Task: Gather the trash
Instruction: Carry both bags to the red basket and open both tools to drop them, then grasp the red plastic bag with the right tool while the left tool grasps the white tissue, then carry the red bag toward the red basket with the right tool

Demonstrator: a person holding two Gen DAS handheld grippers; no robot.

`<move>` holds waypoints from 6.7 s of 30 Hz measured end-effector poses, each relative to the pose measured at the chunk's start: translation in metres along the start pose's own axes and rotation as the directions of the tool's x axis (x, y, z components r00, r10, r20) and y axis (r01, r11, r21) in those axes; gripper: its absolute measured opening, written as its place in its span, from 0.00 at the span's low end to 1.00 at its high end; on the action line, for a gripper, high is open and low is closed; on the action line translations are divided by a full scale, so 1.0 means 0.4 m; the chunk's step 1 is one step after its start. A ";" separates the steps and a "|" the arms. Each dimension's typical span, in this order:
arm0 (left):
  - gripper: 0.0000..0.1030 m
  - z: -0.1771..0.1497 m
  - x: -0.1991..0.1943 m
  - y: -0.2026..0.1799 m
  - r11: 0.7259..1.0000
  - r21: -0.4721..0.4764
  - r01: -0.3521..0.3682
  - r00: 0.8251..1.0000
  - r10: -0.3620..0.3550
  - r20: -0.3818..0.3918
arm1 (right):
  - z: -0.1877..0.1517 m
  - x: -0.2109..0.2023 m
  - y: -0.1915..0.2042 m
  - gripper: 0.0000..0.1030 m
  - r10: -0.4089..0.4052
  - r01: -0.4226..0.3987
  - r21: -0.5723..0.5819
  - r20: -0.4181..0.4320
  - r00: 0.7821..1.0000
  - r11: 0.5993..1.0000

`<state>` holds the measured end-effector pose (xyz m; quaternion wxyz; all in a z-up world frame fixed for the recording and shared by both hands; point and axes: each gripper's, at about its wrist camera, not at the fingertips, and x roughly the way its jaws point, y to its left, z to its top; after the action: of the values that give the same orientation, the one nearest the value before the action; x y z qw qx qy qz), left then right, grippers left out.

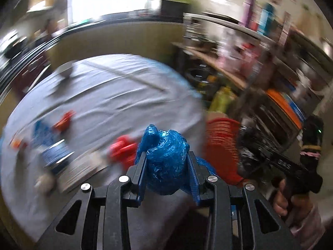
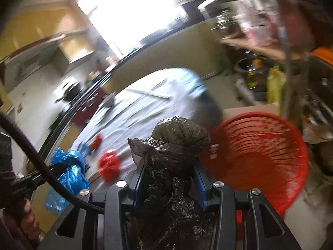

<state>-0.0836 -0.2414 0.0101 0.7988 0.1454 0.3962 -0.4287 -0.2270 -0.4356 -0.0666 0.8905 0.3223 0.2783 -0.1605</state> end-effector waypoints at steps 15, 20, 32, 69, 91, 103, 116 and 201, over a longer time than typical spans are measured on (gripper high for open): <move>0.58 0.062 0.290 -0.327 0.958 0.271 0.098 0.993 -0.074 -0.097 | 0.014 -0.001 -0.259 0.54 -0.168 0.166 0.203 -0.011 0.986 0.965; 0.61 0.049 0.262 -0.301 0.957 0.284 0.060 0.997 -0.042 -0.070 | 0.024 -0.025 -0.269 0.56 -0.195 0.187 0.194 0.027 0.980 0.963; 0.69 0.021 0.112 -0.048 0.947 0.153 -0.282 0.959 0.281 0.030 | 0.062 0.035 -0.039 0.56 -0.096 0.096 0.000 0.028 0.995 0.995; 0.70 -0.136 -0.066 0.420 0.864 -0.218 -0.453 0.885 0.465 0.003 | -0.029 0.278 0.536 0.57 0.070 -0.133 -0.336 -0.192 0.979 0.933; 0.70 -0.259 -0.085 0.636 0.778 -0.370 -0.508 0.858 0.494 -0.141 | -0.068 0.342 0.548 0.56 0.012 -0.106 -0.383 -0.238 0.971 0.918; 0.70 -0.248 -0.034 0.684 0.819 -0.425 -0.385 0.923 0.345 -0.169 | -0.071 0.425 0.467 0.56 -0.056 -0.041 -0.318 -0.293 0.954 0.947; 0.70 -0.231 0.072 0.689 0.855 -0.444 -0.268 0.961 0.202 -0.190 | -0.114 0.473 0.465 0.46 -0.037 -0.078 -0.319 -0.339 0.940 0.945; 0.39 -0.061 -0.014 0.145 0.976 -0.047 -0.211 0.977 0.212 0.013 | 0.027 0.142 0.219 0.46 0.067 -0.069 -0.113 -0.024 0.997 0.991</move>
<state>-0.0513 -0.1901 -0.0076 0.8464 0.1648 0.3808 -0.3337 -0.1368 -0.3841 -0.0513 0.9096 0.2819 0.2846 -0.1107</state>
